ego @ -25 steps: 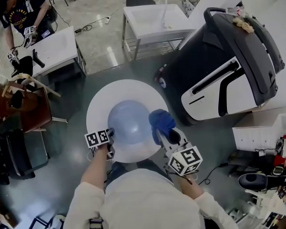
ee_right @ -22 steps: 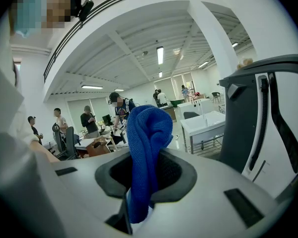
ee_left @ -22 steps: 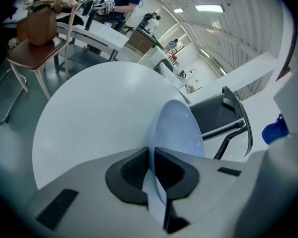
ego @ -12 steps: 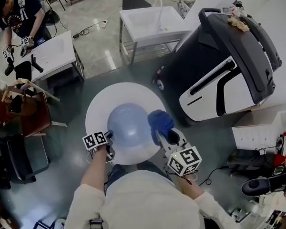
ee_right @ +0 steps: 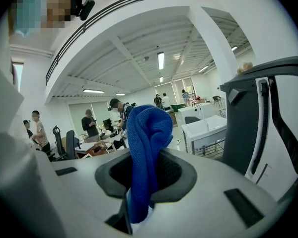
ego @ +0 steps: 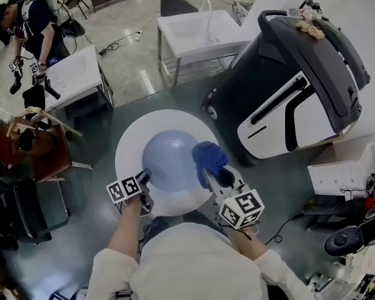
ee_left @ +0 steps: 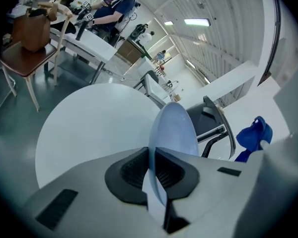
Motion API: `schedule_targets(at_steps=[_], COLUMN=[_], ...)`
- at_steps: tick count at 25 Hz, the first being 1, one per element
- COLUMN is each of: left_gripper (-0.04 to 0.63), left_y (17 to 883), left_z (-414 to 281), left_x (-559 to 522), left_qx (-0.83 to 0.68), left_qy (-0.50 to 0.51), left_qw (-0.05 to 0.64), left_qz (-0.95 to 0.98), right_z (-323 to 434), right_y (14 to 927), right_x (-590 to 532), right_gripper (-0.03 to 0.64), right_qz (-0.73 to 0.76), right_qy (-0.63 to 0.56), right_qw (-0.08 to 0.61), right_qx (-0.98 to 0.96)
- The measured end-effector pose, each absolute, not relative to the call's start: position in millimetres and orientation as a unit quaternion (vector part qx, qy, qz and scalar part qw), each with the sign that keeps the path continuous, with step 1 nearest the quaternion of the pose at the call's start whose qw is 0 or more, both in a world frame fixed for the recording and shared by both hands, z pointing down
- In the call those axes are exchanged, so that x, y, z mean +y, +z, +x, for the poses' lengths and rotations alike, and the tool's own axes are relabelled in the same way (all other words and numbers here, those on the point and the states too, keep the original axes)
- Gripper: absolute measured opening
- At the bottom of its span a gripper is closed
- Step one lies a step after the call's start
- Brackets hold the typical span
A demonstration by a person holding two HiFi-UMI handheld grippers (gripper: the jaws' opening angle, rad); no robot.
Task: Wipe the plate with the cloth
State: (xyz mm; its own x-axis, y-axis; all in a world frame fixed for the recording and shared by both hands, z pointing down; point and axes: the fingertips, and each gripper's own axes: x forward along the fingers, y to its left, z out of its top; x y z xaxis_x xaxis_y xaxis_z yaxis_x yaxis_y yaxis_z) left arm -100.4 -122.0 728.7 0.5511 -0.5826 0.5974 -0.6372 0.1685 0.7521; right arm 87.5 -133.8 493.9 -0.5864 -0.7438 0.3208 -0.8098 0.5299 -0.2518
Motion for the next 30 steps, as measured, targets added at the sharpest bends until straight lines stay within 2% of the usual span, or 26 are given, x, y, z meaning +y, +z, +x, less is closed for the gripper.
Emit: schedule_targets(at_steps=[22,30], left_gripper=[0.048,0.048], left_y=[581,553], left_z=[-100,-95], left_x=[-100,-89], left_qx=[-0.488,-0.487], left_qy=[-0.045,-0.058], left_qw=[0.489,0.465], left_qz=[0.721,0.737], right_z=[71,59], right_y=[461,464], right_x=[-126,-127], right_gripper=[0.092,0.092], right_qz=[0.434,0.437], right_qy=[0.150,0.119], right_qw=[0.052,0.092], right_qx=[-0.887,-0.887])
